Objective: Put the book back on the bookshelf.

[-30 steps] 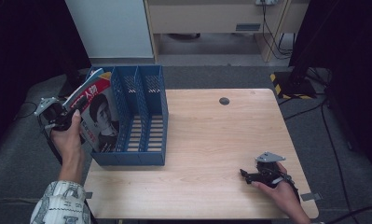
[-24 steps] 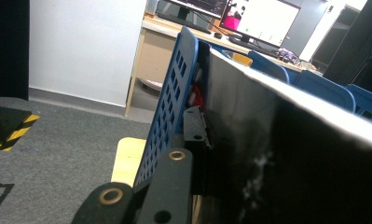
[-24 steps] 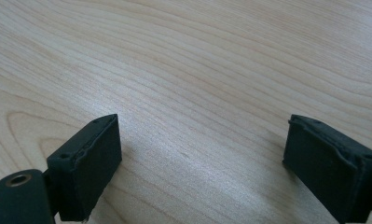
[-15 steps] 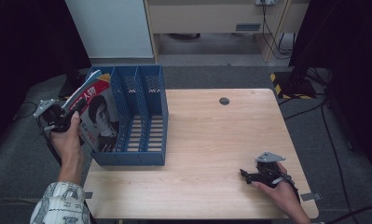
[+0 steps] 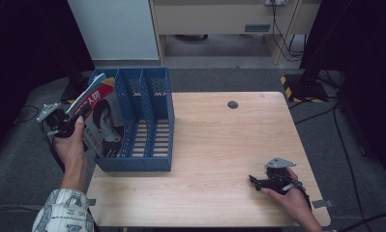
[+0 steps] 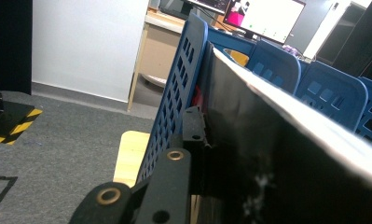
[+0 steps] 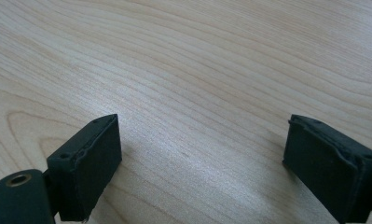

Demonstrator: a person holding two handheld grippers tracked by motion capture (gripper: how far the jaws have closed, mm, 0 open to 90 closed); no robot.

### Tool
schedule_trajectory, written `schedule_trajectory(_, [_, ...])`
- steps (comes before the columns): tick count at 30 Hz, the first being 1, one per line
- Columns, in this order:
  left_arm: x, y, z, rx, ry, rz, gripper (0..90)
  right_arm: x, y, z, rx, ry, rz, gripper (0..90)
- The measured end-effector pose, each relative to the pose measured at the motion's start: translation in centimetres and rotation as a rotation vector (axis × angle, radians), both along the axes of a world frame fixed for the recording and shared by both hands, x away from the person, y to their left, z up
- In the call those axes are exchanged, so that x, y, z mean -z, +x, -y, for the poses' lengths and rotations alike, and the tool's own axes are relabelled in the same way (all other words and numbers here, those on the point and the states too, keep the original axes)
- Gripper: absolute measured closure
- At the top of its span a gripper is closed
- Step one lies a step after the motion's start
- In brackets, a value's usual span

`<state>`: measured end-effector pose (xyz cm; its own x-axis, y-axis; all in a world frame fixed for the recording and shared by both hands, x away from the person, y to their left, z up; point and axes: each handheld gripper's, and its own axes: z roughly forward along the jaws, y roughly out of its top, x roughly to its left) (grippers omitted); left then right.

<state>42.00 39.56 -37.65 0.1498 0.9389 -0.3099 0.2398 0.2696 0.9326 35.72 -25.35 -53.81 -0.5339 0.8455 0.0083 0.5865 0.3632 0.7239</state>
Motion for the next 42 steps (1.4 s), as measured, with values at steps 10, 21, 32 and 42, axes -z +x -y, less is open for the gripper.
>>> schedule_trajectory(10, [-0.3,0.1,0.7,-0.007,0.035,0.018,65.6,0.0,0.0,0.0,0.000,0.000,0.000,11.4])
schedule_trajectory(21, [-1.2,-0.3,1.8,0.019,0.135,0.084,37.8,0.0,0.0,0.0,-0.001,-0.001,0.001,11.4])
schedule_trajectory(32, [-4.1,-1.3,2.1,0.030,0.190,0.154,33.5,0.0,0.0,0.0,0.001,0.000,0.001,11.3])
schedule_trajectory(42, [-5.7,-1.7,2.3,0.053,0.218,0.157,29.0,0.0,0.0,0.0,0.001,0.000,0.001,11.3])
